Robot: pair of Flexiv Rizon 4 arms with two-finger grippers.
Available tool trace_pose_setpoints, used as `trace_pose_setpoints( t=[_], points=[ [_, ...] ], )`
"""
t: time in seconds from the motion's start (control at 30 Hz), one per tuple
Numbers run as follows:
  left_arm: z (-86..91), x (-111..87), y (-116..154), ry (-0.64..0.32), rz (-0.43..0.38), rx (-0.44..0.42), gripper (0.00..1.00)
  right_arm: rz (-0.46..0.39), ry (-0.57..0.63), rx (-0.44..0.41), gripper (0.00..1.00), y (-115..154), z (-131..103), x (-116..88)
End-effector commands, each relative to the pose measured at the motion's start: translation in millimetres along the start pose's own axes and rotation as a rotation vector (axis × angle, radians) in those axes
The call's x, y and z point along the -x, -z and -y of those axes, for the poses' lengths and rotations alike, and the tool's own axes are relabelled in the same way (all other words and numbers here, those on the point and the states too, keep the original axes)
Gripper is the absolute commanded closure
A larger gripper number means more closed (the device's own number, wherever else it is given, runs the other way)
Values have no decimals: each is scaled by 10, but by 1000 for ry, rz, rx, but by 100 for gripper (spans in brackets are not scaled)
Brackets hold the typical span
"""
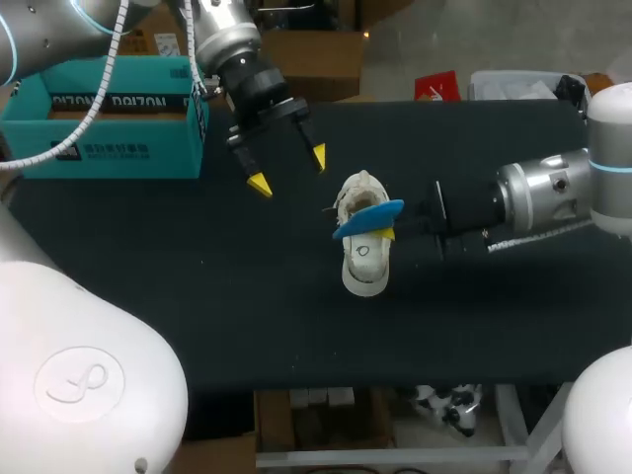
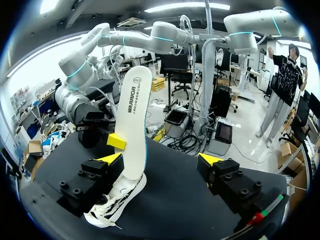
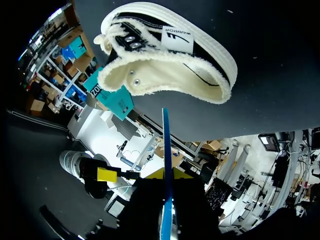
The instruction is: Open the shoe tongue, take the insole out of the shoe, put the insole back into the shoe, and pack the shoe into the shoebox
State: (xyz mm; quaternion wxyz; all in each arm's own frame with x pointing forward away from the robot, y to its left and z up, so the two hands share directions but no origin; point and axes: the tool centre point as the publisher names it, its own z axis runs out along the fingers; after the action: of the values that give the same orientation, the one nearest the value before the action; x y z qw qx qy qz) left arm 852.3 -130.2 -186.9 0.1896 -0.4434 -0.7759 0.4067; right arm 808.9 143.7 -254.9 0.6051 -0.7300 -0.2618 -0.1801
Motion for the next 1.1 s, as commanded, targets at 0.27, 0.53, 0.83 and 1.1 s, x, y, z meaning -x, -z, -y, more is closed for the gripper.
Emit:
trace_pose_setpoints(
  t=[0.27,0.53,0.83,1.1],
  points=[
    [38,-170,-228,148,370,-59,0,-34,7,72,100,20,38,50],
    [38,-170,-228,148,370,-59,0,-34,7,72,100,20,38,50],
    [93,-121,-529,146,493,0,0,-141,11,102,100,-48,-117,-41],
    [-17,25,-825,75,590,97,0,-241,-4,178,100,-102,-124,0]
  ],
)
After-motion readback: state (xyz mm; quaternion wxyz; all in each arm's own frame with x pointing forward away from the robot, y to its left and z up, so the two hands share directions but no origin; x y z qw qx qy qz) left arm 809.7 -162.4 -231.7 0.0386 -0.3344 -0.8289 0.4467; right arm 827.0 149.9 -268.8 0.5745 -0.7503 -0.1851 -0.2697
